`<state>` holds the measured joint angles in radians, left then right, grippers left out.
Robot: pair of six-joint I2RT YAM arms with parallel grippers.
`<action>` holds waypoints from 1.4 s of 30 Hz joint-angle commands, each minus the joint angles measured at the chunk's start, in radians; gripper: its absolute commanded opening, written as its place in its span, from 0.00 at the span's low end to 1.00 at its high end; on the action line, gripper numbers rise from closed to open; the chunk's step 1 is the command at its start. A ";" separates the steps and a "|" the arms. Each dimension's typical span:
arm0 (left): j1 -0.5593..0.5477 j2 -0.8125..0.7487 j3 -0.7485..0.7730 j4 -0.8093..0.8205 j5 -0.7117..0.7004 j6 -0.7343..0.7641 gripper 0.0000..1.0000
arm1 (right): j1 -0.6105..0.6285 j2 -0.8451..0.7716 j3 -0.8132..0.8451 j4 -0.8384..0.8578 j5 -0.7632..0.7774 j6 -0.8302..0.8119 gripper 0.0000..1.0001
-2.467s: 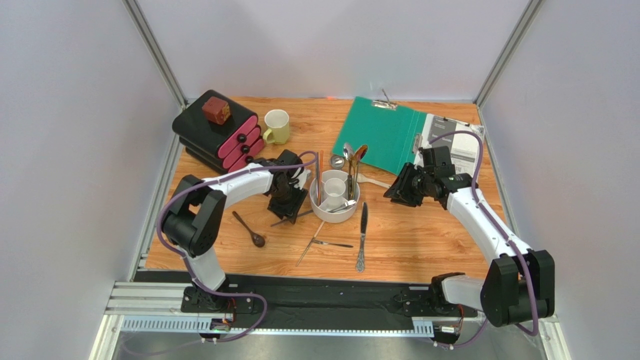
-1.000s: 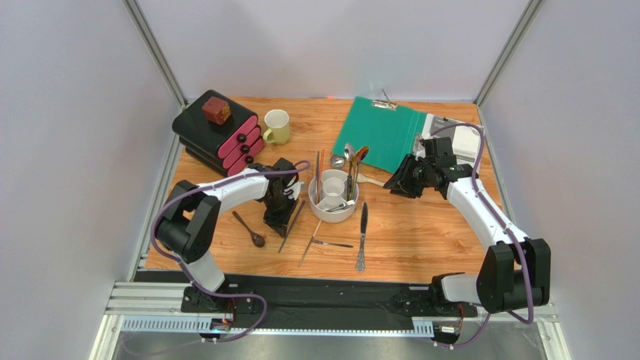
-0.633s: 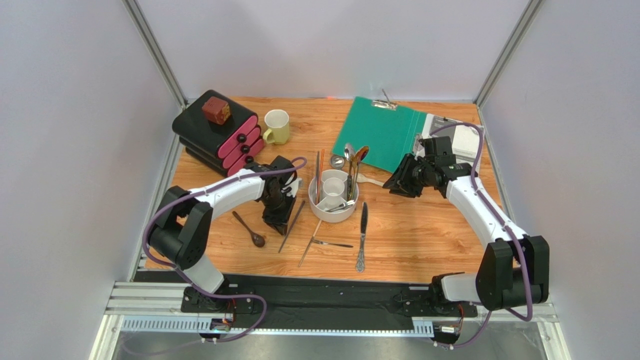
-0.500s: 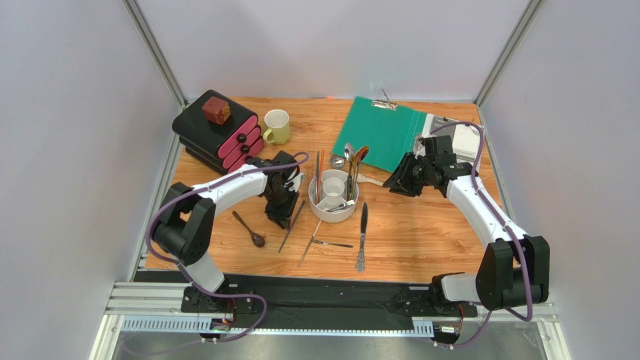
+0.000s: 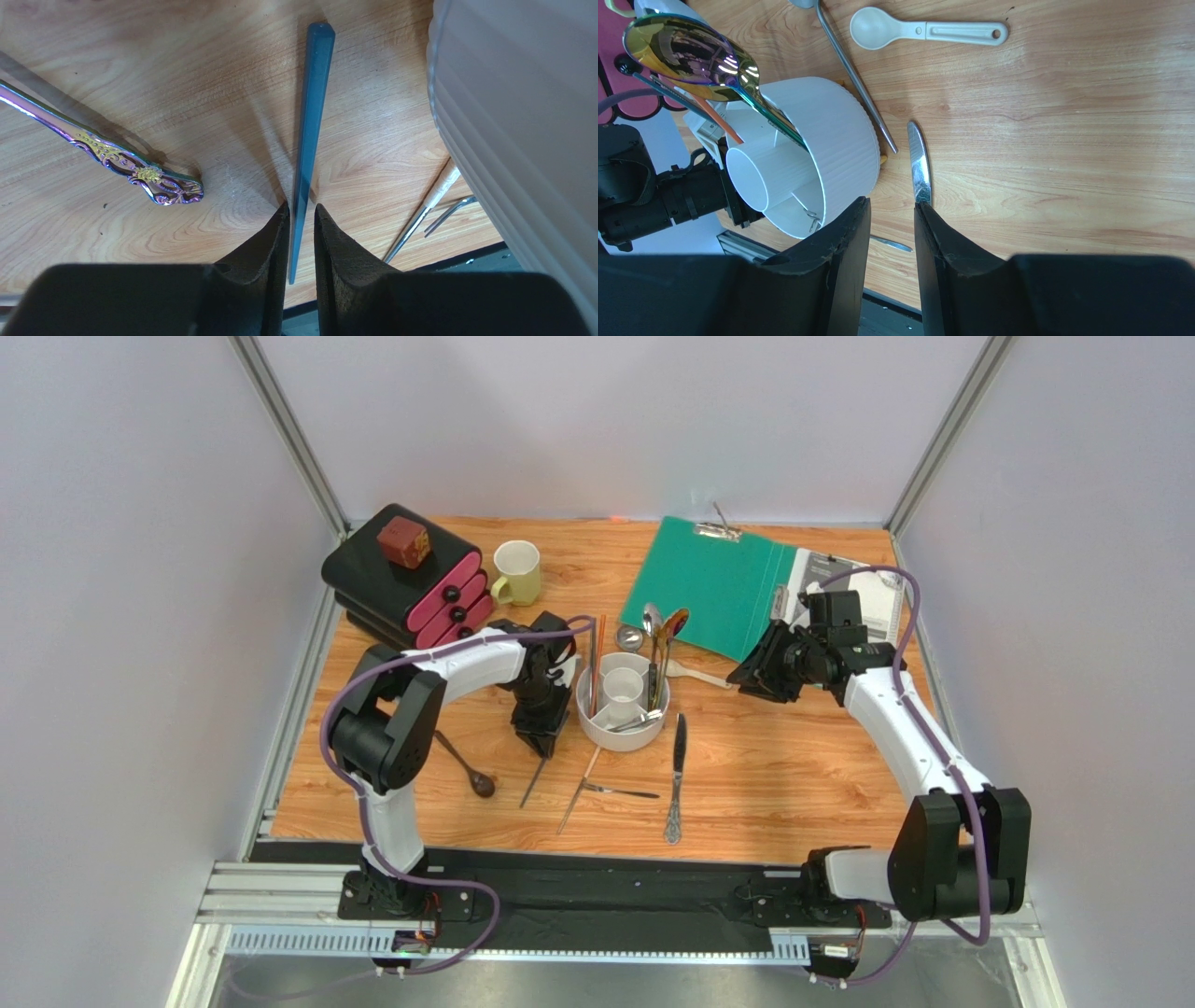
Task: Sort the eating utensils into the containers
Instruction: Pick up the chopstick from the center of the board, then place the chopstick in the storage box.
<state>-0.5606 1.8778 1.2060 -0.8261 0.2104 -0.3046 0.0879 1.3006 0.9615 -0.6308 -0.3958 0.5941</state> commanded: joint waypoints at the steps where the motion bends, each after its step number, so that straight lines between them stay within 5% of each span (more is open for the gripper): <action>1: -0.001 0.041 0.009 0.030 -0.011 0.007 0.22 | -0.025 -0.027 0.034 0.017 -0.020 -0.022 0.35; 6: -0.002 0.032 -0.029 0.036 0.021 -0.010 0.00 | -0.027 -0.001 0.059 0.008 -0.032 -0.013 0.35; 16: -0.001 -0.264 -0.209 0.119 -0.002 -0.128 0.00 | -0.027 -0.037 -0.030 0.032 -0.037 0.012 0.35; 26: 0.001 -0.500 0.049 0.068 -0.186 -0.100 0.00 | -0.010 -0.063 -0.052 0.089 -0.051 0.061 0.35; 33: 0.011 -0.433 0.197 0.180 -0.164 -0.053 0.00 | 0.007 -0.070 -0.047 0.077 -0.049 0.084 0.35; 42: 0.011 -0.322 0.171 0.419 -0.164 0.007 0.00 | 0.009 -0.119 -0.095 0.062 -0.037 0.084 0.35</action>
<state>-0.5545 1.5600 1.3746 -0.5465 0.0448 -0.3470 0.0921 1.2293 0.8772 -0.5877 -0.4290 0.6640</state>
